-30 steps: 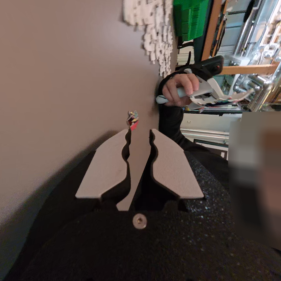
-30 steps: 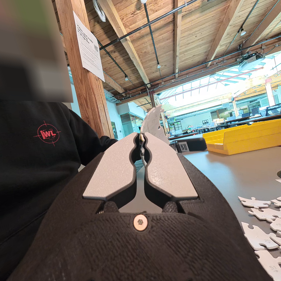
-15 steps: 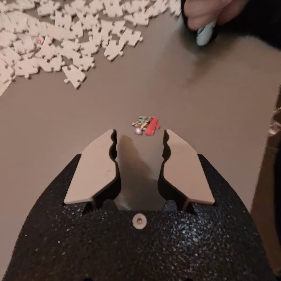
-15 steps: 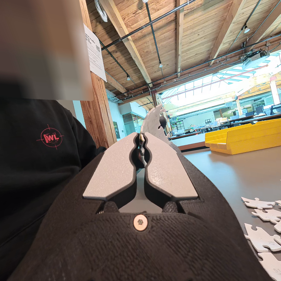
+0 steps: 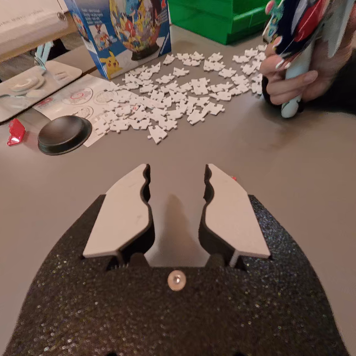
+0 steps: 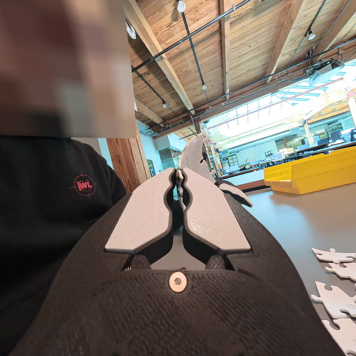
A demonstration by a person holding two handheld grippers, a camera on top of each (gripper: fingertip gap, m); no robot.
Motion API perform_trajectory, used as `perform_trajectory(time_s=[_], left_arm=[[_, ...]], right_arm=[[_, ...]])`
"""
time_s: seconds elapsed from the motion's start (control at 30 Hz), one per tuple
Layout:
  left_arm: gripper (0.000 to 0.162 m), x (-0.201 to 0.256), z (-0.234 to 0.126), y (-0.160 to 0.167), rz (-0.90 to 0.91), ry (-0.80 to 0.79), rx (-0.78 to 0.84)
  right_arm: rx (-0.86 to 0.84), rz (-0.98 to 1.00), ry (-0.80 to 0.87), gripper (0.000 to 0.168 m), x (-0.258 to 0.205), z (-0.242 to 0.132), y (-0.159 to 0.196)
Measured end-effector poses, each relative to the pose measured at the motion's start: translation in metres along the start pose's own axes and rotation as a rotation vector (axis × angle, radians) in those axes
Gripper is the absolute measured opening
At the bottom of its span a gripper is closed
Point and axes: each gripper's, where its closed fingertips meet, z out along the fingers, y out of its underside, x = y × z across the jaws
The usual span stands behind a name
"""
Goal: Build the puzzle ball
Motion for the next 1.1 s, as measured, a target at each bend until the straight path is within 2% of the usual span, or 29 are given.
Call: perform_trajectory(time_s=[0.07,0.17,0.27,0.4,0.57,0.83,1.1], left_arm=[[0.048,0.001,0.002,-0.003,-0.007,0.017,0.022],[0.042,0.016,0.008,0.000,-0.016,0.132,-0.005],[0.047,0.031,0.010,0.007,-0.008,0.213,-0.073],[0.046,0.043,0.004,0.027,0.044,0.291,-0.190],[0.045,0.043,0.000,0.038,0.054,0.303,-0.244],[0.042,0.049,0.013,0.049,0.080,0.271,-0.339],[0.045,0.052,0.025,0.046,0.133,0.285,-0.456]], right_arm=[[-0.003,0.005,-0.003,0.003,0.000,0.000,0.000],[-0.001,0.011,-0.003,0.003,0.000,0.000,0.000],[-0.006,0.021,-0.008,0.003,0.000,0.001,0.001],[-0.009,0.013,-0.012,0.003,-0.001,0.002,0.002],[-0.022,0.015,-0.032,0.003,-0.005,0.003,0.005],[-0.034,0.011,-0.050,0.003,-0.010,0.005,0.007],[-0.043,0.010,-0.057,0.003,-0.011,0.006,0.008]])
